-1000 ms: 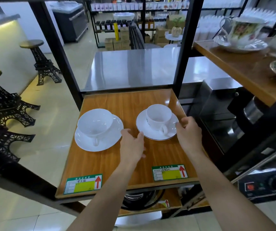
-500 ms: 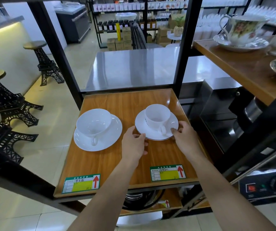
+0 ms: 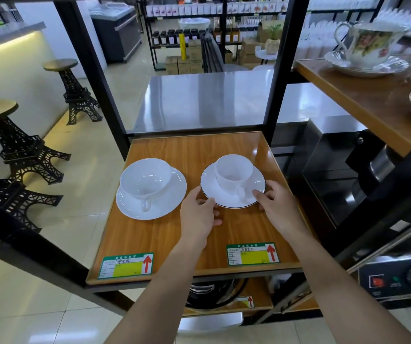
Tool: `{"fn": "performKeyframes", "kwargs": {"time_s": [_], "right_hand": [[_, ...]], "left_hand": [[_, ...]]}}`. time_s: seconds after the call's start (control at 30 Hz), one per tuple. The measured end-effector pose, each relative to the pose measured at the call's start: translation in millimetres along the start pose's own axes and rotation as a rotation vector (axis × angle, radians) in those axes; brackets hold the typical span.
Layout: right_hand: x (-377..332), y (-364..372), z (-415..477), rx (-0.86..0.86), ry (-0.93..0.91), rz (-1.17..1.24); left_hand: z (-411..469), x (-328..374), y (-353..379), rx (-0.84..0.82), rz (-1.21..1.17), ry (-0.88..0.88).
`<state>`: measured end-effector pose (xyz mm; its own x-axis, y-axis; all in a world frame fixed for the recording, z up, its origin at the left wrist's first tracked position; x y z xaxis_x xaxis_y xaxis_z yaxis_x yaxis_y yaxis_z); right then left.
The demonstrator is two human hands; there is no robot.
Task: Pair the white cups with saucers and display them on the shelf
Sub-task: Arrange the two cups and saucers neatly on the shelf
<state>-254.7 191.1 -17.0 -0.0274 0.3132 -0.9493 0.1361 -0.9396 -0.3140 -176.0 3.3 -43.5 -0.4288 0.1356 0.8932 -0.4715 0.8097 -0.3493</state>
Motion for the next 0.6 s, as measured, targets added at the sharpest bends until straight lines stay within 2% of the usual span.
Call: {"fn": "performKeyframes", "kwargs": {"time_s": [0.6], "right_hand": [[4.5,5.2,0.2,-0.058,-0.002,-0.037]], "left_hand": [[-5.0,1.6,-7.9,0.015,0.006,0.036]]}}
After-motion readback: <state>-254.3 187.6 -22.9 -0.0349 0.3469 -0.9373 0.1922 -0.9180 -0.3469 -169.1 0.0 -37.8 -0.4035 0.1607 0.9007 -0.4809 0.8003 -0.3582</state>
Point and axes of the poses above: each hand's wrist, its own z-axis towards the middle knuckle, its own y-axis out of the palm, x = y × z, the point moved 9 cm from there along z, towards the middle knuckle, and after that the axes turned 15 degrees about z, right-handed, at the moved point
